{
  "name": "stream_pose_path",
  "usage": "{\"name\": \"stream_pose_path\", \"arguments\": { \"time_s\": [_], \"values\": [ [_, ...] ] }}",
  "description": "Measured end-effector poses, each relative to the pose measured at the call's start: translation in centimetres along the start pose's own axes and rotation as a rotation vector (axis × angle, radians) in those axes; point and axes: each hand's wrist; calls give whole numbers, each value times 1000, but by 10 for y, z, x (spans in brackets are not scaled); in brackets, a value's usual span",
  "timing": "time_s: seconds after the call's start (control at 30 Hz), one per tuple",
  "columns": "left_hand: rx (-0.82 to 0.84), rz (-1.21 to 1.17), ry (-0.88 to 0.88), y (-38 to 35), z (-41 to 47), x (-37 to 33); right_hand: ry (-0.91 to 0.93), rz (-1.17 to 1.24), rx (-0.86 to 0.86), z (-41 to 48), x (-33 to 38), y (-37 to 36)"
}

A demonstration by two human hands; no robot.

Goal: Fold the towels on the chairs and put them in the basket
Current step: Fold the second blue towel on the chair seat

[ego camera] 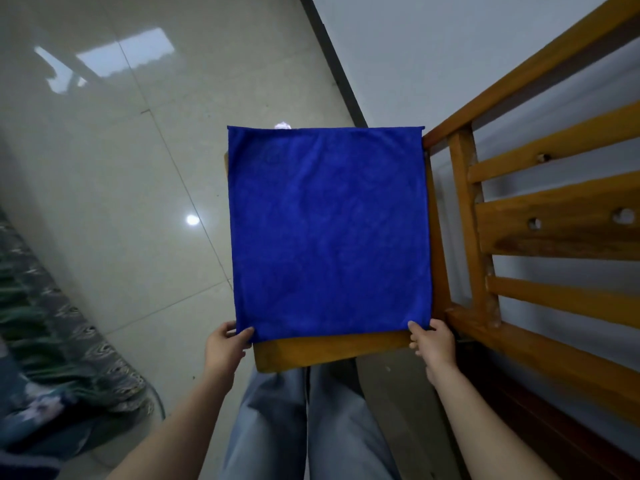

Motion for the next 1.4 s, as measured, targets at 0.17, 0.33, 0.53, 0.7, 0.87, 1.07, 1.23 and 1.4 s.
{"name": "stream_pose_path", "arguments": {
  "time_s": [0.17,0.33,0.53,0.7,0.87,1.07,1.23,1.4],
  "values": [
    [65,-291,142,12,6,5,-113,295,29,-4,3,7],
    [133,-522,193,37,-4,10,-165,523,-70,-20,1,14],
    [-20,-79,-334,53,-41,-14,63,384,-194,-50,30,21],
    [40,-27,-533,62,-59,-64,115,439,-108,-67,81,29],
    [76,-214,-383,62,-40,-116,15,677,-16,-59,138,31],
    [43,-453,-184,56,-9,-192,-34,818,22,-38,197,17],
    [27,-476,-22,39,4,-242,-89,941,-19,-25,228,6],
    [17,-536,-19,23,14,-274,-114,952,-65,-9,248,-3]
  ]
}}
Point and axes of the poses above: each hand's wrist, its own z-axis towards the middle knuckle, its own y-axis out of the back of the hand, x = y × z, and after that the axes turned 1 degree about -y, right-handed
